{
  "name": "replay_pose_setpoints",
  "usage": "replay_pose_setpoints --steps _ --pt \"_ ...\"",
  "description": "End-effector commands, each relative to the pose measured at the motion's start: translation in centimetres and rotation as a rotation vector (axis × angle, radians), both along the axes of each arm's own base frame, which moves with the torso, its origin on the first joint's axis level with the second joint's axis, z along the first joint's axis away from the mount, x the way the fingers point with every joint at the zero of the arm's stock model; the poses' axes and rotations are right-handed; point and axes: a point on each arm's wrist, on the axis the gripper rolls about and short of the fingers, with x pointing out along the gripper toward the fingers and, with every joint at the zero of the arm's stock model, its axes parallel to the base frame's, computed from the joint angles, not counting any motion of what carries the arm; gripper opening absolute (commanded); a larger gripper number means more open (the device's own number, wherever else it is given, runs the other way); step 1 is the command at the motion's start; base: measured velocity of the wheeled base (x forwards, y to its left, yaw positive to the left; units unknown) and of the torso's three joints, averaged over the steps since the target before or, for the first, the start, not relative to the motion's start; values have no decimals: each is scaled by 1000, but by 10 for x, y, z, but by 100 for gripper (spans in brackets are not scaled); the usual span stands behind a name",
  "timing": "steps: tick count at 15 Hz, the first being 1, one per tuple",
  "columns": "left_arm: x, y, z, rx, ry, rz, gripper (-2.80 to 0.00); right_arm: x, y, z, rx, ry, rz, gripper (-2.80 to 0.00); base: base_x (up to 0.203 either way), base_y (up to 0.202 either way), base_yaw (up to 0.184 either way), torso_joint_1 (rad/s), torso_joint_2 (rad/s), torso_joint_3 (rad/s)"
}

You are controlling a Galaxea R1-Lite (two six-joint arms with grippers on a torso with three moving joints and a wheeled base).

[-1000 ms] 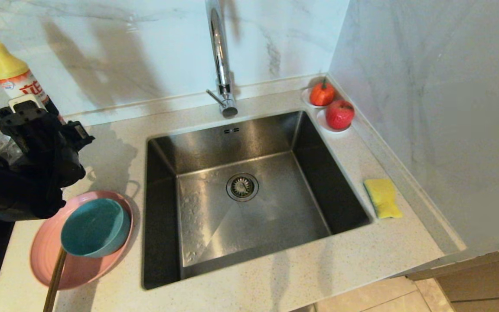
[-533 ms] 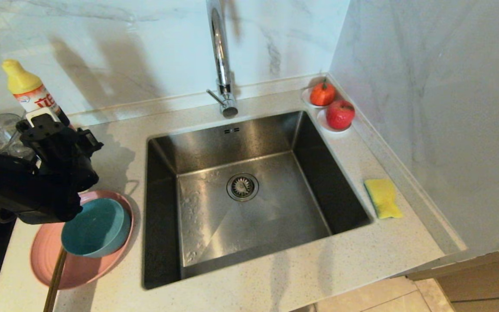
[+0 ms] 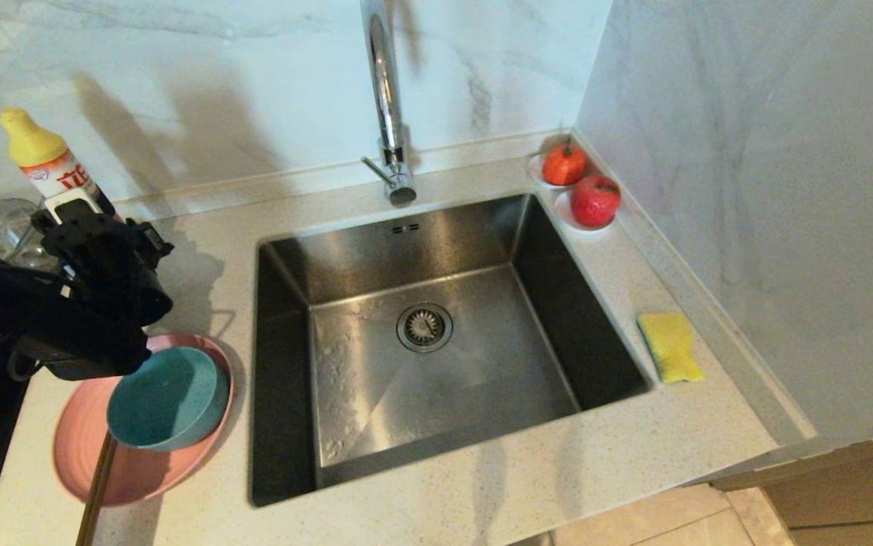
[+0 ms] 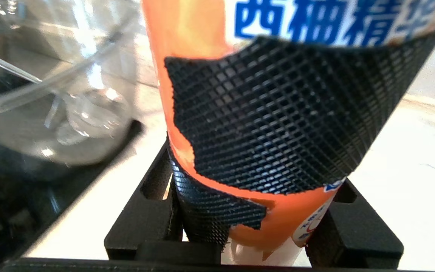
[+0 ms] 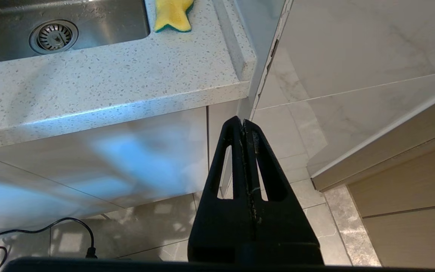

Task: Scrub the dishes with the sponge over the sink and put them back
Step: Place the dish soap on the table

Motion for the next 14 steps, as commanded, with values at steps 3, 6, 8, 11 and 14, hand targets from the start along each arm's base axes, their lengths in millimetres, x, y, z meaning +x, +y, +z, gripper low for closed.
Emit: replay_pose_setpoints --steps 3,6,8,11,14 --pt "16 12 -14 -4 -10 35 -280 0 0 0 0 -1 0 -280 0 0 0 0 0 0" --pt "21 13 -23 -13 -3 34 -280 0 0 0 0 0 0 -280 0 0 0 0 0 0" --pt "22 13 -20 -10 -15 32 -280 0 0 0 0 -1 0 -280 0 0 0 0 0 0" --pt "24 11 -15 -8 -33 29 -280 0 0 0 0 -1 0 -280 0 0 0 0 0 0" --pt "20 8 -5 -5 -61 30 -280 0 0 0 0 -1 0 -280 0 0 0 0 0 0"
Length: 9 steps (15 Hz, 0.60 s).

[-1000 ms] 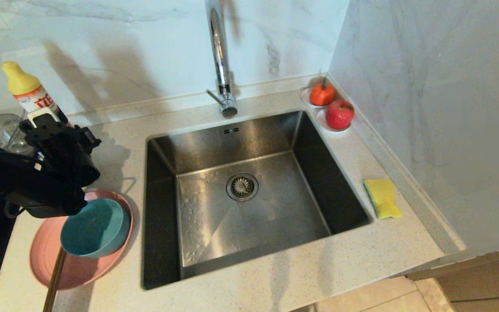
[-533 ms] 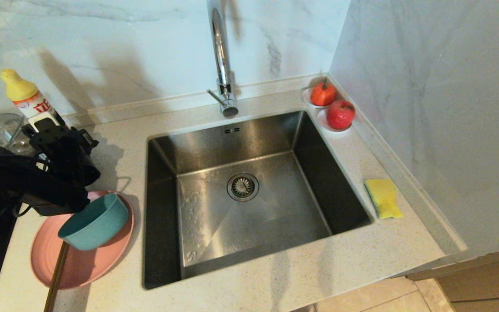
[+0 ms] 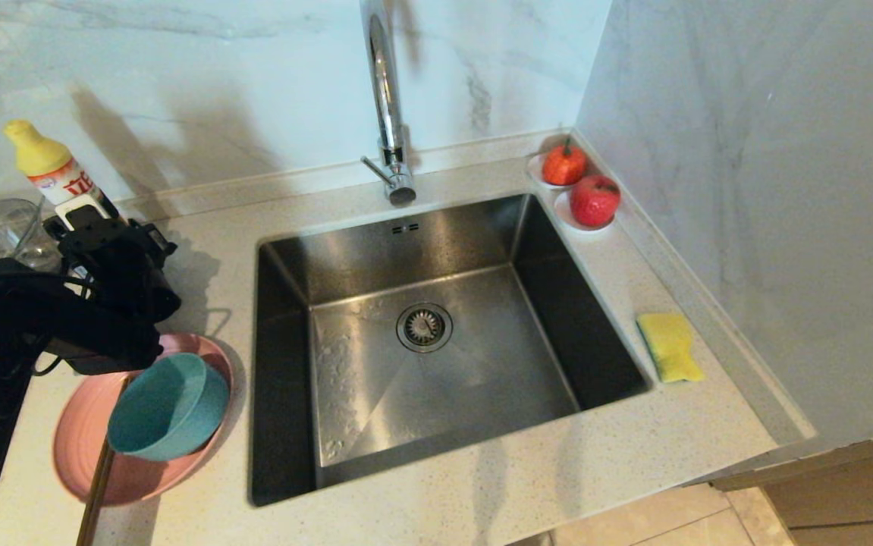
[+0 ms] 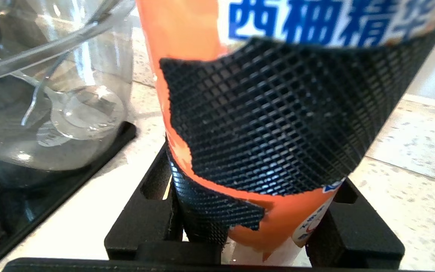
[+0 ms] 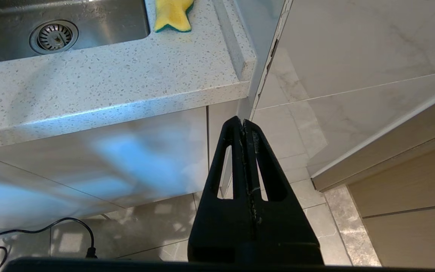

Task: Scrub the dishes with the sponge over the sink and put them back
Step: Place the dish soap on the table

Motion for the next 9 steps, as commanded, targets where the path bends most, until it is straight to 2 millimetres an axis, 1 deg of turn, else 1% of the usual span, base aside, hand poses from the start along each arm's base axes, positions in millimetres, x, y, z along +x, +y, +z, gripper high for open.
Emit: replay_pose_setpoints --steps 1,5,9 --pt "-3 -3 10 -1 -24 8 -280 0 0 0 0 1 0 -280 0 0 0 0 0 0" --pt "-2 -20 13 -6 -32 -20 -280 0 0 0 0 0 0 -280 0 0 0 0 0 0" --pt "-1 -24 13 -8 -36 -22 -280 0 0 0 0 -1 0 -280 0 0 0 0 0 0"
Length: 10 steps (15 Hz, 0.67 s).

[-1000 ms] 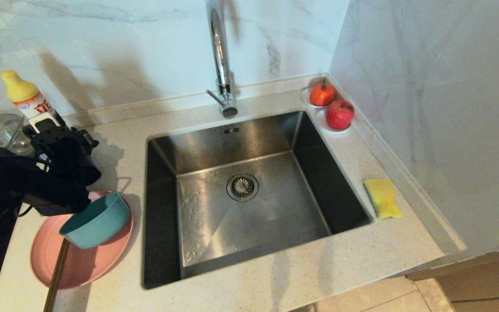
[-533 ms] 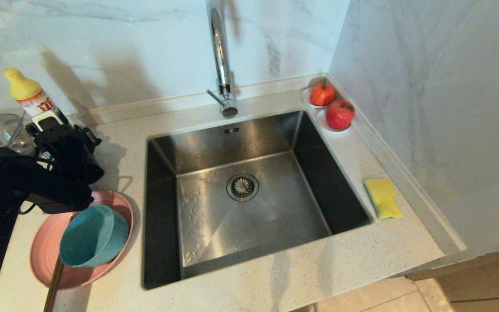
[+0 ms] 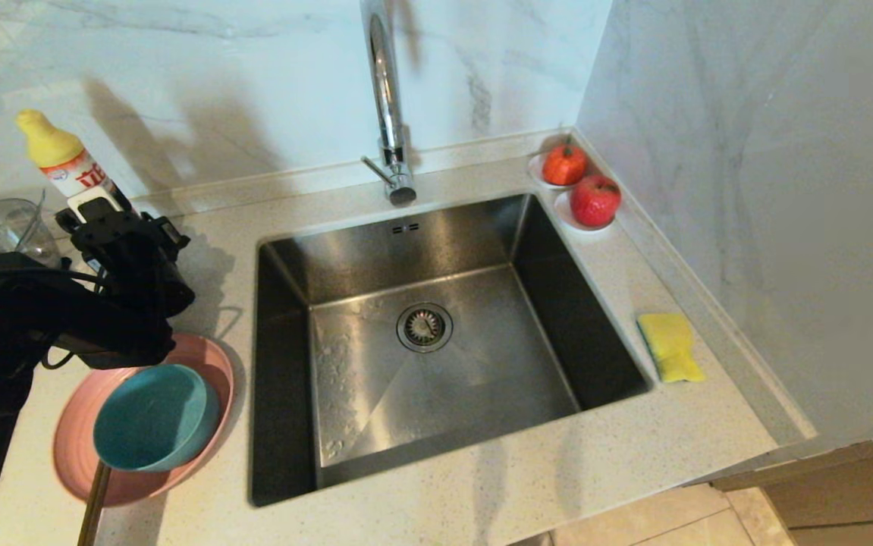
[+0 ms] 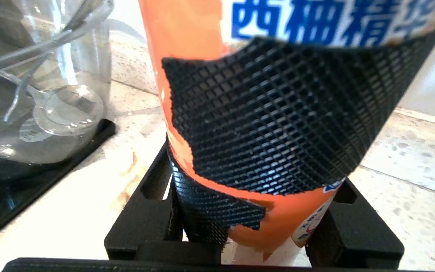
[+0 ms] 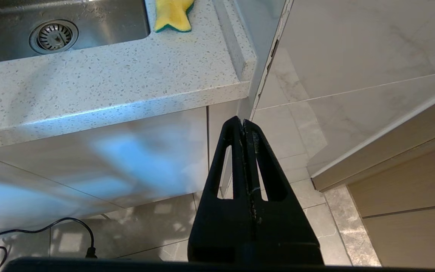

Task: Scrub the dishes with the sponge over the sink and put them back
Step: Place the dish soap on the table

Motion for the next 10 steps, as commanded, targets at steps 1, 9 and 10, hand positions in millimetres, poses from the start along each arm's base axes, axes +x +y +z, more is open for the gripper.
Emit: replay_pose_setpoints --steps 1,9,10 --pt "-1 0 3 0 -14 3 -280 0 0 0 0 -1 0 -280 0 0 0 0 0 0" --pt "3 0 -10 -7 14 1 0 0 0 0 0 0 0 -280 0 0 0 0 0 0" --pt "2 0 -8 -5 9 2 0 0 0 0 0 -1 0 -280 0 0 0 0 0 0"
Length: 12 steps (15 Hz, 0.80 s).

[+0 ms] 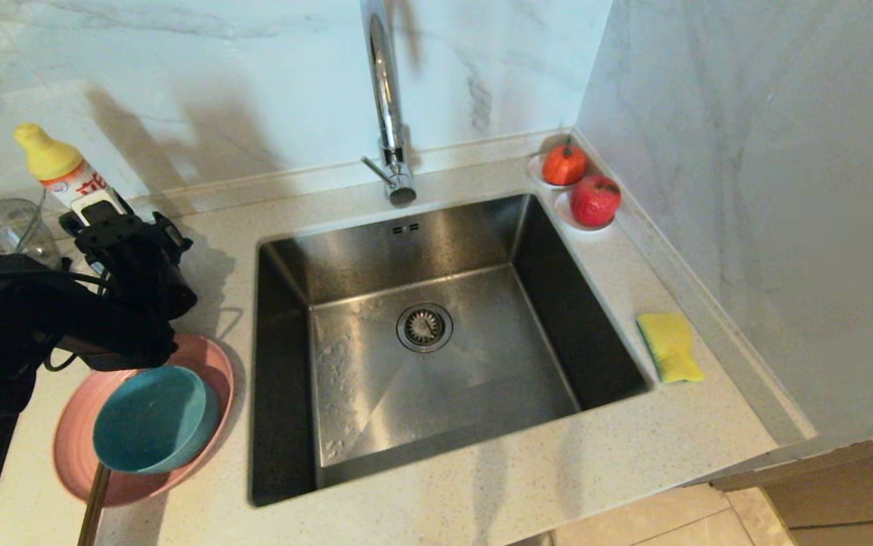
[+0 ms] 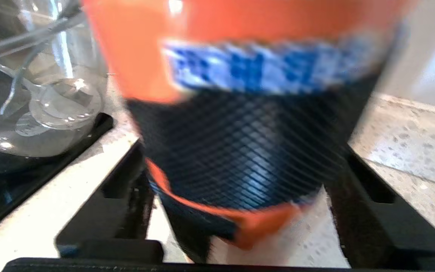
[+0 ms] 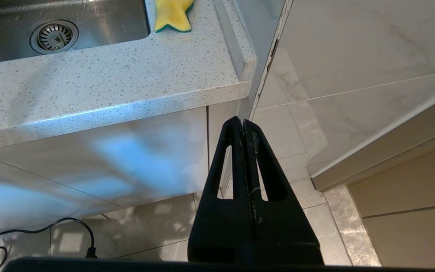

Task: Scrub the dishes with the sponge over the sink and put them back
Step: Place the dish soap on the table

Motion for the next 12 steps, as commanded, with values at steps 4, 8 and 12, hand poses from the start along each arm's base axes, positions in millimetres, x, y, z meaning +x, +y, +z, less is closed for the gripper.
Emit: replay_pose_setpoints --steps 4,8,12 --pt "-10 -1 32 13 -74 5 0 0 0 0 0 -1 0 -280 0 0 0 0 0 0" --pt "-34 -5 85 33 -167 5 0 0 0 0 0 -1 0 -280 0 0 0 0 0 0" --pt "-69 -11 144 44 -203 -3 0 0 0 0 0 1 0 -280 0 0 0 0 0 0"
